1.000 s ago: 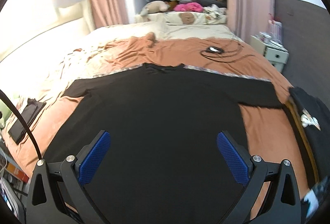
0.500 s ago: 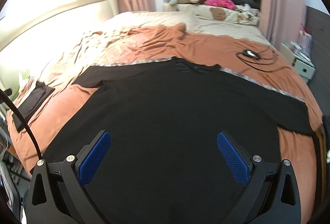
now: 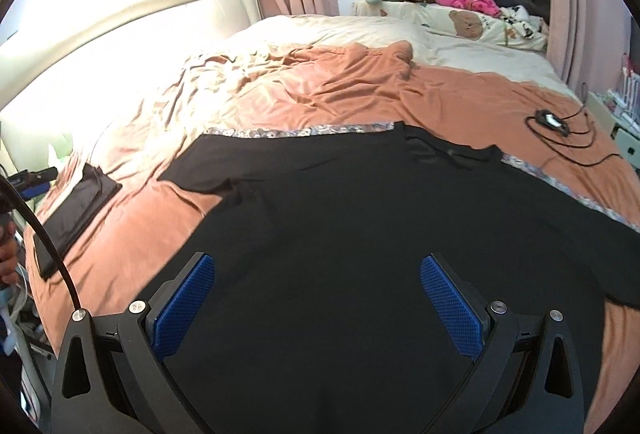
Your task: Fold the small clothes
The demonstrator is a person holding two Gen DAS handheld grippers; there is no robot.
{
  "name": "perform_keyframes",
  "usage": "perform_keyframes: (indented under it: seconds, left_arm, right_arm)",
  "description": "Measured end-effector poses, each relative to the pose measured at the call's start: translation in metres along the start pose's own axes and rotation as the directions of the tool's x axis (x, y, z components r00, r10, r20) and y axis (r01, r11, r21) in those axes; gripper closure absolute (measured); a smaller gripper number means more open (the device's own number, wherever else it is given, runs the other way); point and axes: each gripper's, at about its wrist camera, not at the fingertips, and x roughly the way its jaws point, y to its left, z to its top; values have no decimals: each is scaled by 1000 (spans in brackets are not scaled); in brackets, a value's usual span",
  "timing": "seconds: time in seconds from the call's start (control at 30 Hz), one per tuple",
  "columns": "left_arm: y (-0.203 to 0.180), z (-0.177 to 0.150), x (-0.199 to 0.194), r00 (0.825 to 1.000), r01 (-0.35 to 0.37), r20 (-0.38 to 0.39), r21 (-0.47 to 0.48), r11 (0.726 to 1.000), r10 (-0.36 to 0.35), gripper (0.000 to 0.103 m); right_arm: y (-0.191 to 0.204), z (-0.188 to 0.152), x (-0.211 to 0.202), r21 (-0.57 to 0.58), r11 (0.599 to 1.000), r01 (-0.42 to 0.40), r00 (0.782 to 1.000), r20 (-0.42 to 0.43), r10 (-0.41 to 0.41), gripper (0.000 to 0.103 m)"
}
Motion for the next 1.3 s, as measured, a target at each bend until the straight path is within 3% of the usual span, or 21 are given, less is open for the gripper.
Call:
perform_keyframes:
  seconds: [0.17, 0.47, 0.8, 0.93, 1.13, 1.17, 1.23, 1.3]
  left_arm:
    - [-1, 23, 44, 998, 36, -49, -22, 999, -37, 34]
    - [0, 46, 119, 987, 71, -137, -72, 995, -80, 43]
    - [4, 44, 188, 968, 41, -243, -112, 993, -67, 45]
    - [5, 40, 208, 955, 36, -288, -134, 990, -74, 48]
    - [4, 30, 233, 936, 27, -342, -158, 987, -81, 59]
    - [8, 27, 237, 933, 13, -352, -168, 986, -72, 65]
    - [12, 27, 238, 937, 11, -342, -188, 982, -75, 68]
    - [13, 29, 237, 936, -5, -346, -198, 980, -66, 79]
  right_arm:
    - [1, 19, 36, 17, 999, -43, 998, -33, 44, 26]
    - [-2, 45, 103, 80, 993, -83, 993, -77, 90, 49]
    - [3, 64, 170, 125, 983, -132, 982, -115, 147, 59]
    - [5, 69, 194, 145, 979, -141, 977, -138, 161, 68]
    - [3, 78, 221, 199, 973, -119, 975, -162, 152, 79]
    - [2, 79, 225, 208, 972, -111, 975, -166, 147, 81]
    - [2, 81, 232, 222, 968, -115, 973, -169, 154, 84]
    - [2, 83, 241, 242, 962, -130, 968, -179, 176, 87]
